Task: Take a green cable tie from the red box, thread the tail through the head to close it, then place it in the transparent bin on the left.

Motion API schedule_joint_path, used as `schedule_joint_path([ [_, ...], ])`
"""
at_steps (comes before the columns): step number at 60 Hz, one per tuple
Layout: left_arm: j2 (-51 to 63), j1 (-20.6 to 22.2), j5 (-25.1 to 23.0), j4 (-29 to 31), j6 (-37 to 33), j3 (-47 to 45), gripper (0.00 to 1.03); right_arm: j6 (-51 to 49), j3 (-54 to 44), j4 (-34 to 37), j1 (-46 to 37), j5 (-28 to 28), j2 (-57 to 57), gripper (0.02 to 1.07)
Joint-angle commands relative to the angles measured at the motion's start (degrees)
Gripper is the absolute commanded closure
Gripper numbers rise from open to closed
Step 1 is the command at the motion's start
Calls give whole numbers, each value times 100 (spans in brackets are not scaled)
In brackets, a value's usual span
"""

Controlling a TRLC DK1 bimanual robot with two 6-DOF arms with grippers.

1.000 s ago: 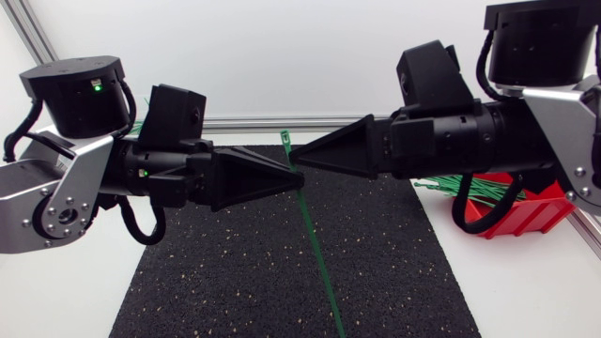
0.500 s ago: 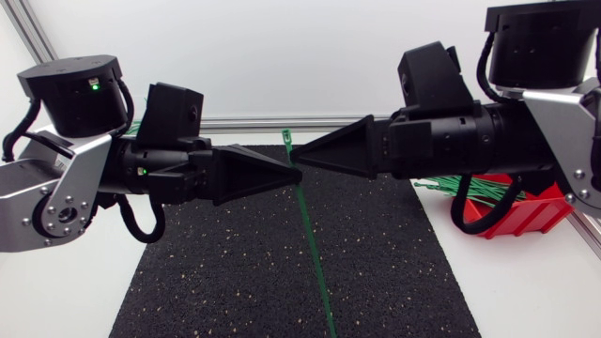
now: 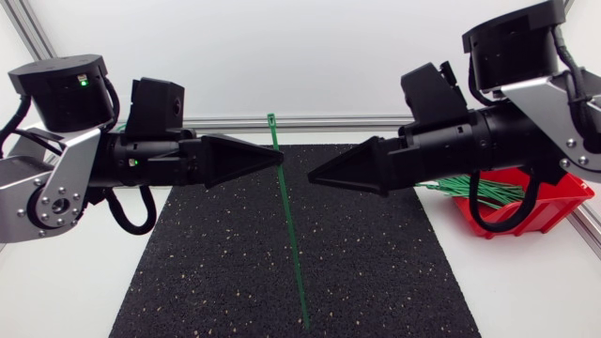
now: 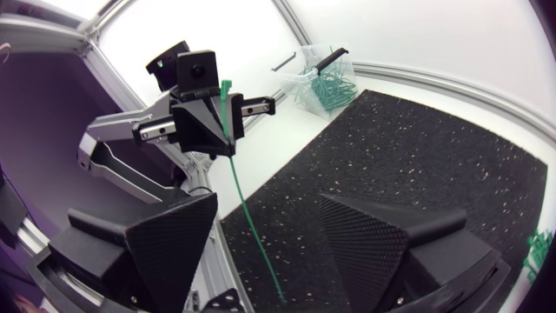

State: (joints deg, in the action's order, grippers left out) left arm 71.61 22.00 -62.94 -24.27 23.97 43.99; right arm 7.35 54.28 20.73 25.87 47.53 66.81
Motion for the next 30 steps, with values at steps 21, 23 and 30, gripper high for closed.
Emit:
schedule_joint_path([
  [21, -227, 182, -34, 37, -76, -74, 100, -2353, 320, 221, 560, 46, 333, 17],
  [23, -227, 191, -34, 37, -76, -92, 100, -2318, 311, 54, 542, 55, 403, 20],
  [30, -253, 191, -43, 37, -76, -110, 100, -2318, 417, -25, 481, 257, 676, 25],
])
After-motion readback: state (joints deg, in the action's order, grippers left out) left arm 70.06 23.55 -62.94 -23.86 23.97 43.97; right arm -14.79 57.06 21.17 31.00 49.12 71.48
